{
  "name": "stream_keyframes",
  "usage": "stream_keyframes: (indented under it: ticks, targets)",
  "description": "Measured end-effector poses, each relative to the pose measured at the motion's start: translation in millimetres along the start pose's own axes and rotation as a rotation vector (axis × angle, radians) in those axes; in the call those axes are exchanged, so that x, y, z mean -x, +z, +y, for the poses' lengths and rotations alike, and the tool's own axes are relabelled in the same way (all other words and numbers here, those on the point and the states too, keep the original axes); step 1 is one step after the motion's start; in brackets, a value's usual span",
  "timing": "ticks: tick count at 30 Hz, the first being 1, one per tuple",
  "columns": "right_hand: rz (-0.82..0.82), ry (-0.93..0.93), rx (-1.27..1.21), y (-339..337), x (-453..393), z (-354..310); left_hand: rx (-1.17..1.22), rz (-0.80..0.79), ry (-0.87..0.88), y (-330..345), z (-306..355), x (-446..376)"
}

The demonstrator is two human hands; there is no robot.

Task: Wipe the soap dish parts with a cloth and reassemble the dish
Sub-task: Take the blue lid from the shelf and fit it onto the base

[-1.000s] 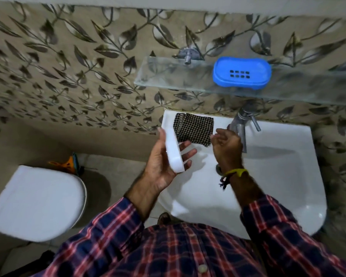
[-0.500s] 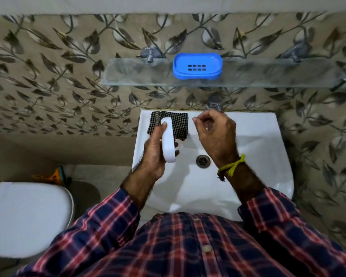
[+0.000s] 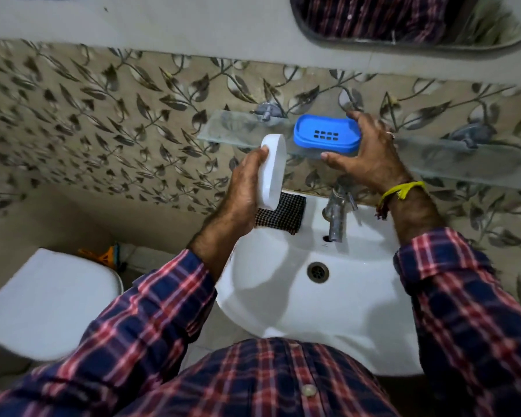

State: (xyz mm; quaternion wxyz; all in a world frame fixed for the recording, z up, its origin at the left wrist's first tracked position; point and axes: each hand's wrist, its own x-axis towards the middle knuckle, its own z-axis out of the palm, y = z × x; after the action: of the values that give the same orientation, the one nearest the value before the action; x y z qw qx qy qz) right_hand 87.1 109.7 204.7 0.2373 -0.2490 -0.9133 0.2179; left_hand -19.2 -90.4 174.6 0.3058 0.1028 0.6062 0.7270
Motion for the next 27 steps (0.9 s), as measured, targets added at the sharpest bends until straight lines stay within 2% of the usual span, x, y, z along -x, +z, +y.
stream_keyframes:
  ticks: [4,7,12,15,18,21,24,25,27]
  targets:
    - [-0.048,0.012,-0.055,0.6,-16.5,7.6,0.003,0.024,0.081,10.8,18.7,-1.9]
    - [0.04,0.018,-0.161,-1.7,-14.6,7.7,-0.001,-0.033,0.179,15.9,26.5,-1.0]
    - [0.304,0.021,-0.471,-14.6,20.6,-7.4,-0.012,-0.063,0.34,11.9,30.3,2.3]
    - [0.329,0.033,-0.683,-22.3,48.6,-18.5,-0.135,-0.086,0.485,8.5,32.4,6.9]
    - [0.32,0.051,-0.789,-24.3,68.8,-25.2,-0.245,-0.207,0.604,10.4,32.2,12.1]
    - [0.245,0.129,-0.758,-17.6,79.3,-22.7,-0.298,-0.3,0.622,15.8,30.0,15.9]
    - [0.152,0.203,-0.768,-8.1,88.8,-25.0,-0.315,-0.299,0.616,21.0,26.8,17.0]
    - [0.137,0.206,-0.707,-6.2,90.3,-27.2,-0.313,-0.291,0.608,22.6,25.8,16.2]
    - [0.124,0.181,-0.392,-2.4,91.0,-31.6,-0.298,-0.279,0.574,25.3,23.8,15.0]
